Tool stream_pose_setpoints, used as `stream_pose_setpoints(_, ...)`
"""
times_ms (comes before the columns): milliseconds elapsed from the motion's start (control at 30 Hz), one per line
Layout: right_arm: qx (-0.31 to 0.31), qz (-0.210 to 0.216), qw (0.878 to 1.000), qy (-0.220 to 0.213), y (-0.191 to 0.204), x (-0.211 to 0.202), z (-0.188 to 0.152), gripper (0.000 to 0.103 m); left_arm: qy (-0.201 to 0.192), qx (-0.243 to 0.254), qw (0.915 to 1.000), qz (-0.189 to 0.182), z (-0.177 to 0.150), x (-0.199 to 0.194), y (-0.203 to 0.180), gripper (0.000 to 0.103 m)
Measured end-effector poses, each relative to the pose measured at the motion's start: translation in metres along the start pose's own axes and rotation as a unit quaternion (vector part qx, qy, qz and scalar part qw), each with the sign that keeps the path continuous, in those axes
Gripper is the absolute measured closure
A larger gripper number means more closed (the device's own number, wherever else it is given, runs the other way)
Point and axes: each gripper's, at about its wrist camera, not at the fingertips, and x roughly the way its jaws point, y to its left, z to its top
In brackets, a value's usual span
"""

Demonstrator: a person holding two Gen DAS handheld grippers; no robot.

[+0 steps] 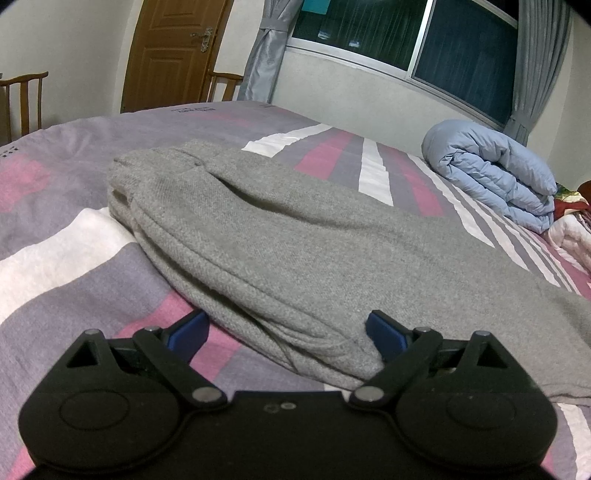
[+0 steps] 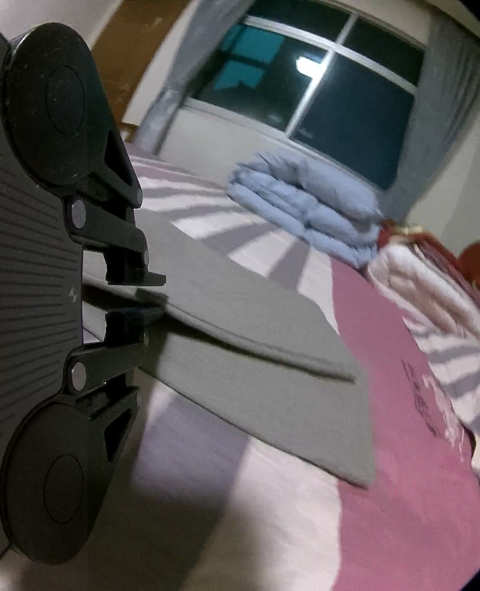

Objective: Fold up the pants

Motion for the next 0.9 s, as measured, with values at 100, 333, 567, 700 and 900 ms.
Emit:
stream_pose_setpoints(100, 0.02, -0.007, 1.0, 0.002, -0.012, 0.01, 0.014, 0.09, 0.0, 0.001, 1.0, 0.002, 0.0, 0.0, 0.0, 0.016)
stream_pose_setpoints(333, 0.038, -0.007, 0.999, -0.006, -0.023, 0.029, 0.042, 0.09, 0.0, 0.004, 1.0, 0.004, 0.0, 0.0, -0.002, 0.016)
stream_pose_setpoints(567, -0.066, 0.002, 0.997, -0.037, 0.011, -0.005, 0.045, 0.098, 0.0, 0.003, 1.0, 0.005, 0.0, 0.0, -0.004, 0.016)
stream_pose_setpoints(700, -0.077, -0.031, 0.996, -0.034, 0.003, -0.017, 0.03, 0.098, -0.001, 0.003, 1.0, 0.005, 0.0, 0.0, -0.004, 0.016)
stream_pose_setpoints(900, -0.009, -0.023, 0.999, -0.023, -0.026, -0.01, 0.035, 0.085, -0.001, 0.003, 1.0, 0.003, -0.001, 0.0, -0.004, 0.016)
